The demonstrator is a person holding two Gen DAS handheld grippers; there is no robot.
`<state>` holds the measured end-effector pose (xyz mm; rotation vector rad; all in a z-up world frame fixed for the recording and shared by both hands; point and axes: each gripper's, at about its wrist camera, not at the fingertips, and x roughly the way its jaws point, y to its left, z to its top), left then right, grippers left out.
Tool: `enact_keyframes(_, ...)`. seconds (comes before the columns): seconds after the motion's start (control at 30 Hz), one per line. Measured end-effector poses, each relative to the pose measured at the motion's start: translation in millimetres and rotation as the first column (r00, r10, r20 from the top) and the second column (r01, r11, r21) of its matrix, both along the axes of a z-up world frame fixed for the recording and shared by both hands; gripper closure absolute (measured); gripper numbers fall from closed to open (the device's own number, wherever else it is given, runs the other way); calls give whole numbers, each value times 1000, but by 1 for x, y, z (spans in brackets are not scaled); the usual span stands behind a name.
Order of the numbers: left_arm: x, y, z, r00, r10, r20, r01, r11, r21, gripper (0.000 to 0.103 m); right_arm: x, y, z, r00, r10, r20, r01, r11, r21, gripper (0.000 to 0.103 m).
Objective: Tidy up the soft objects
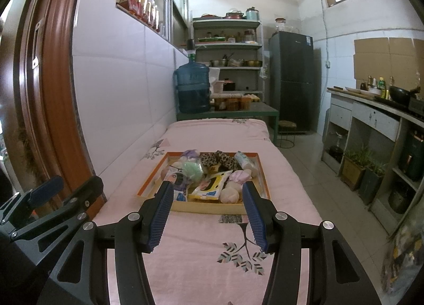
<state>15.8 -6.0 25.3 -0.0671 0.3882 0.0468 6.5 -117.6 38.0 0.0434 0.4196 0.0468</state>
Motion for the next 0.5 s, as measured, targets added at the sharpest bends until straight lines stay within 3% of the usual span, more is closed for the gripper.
enact_keyframes(0.5,-1,1,-5,1000,4,-2,-4,1000,3,39,0,2,0,1000,1,0,-1,1000,-2,47)
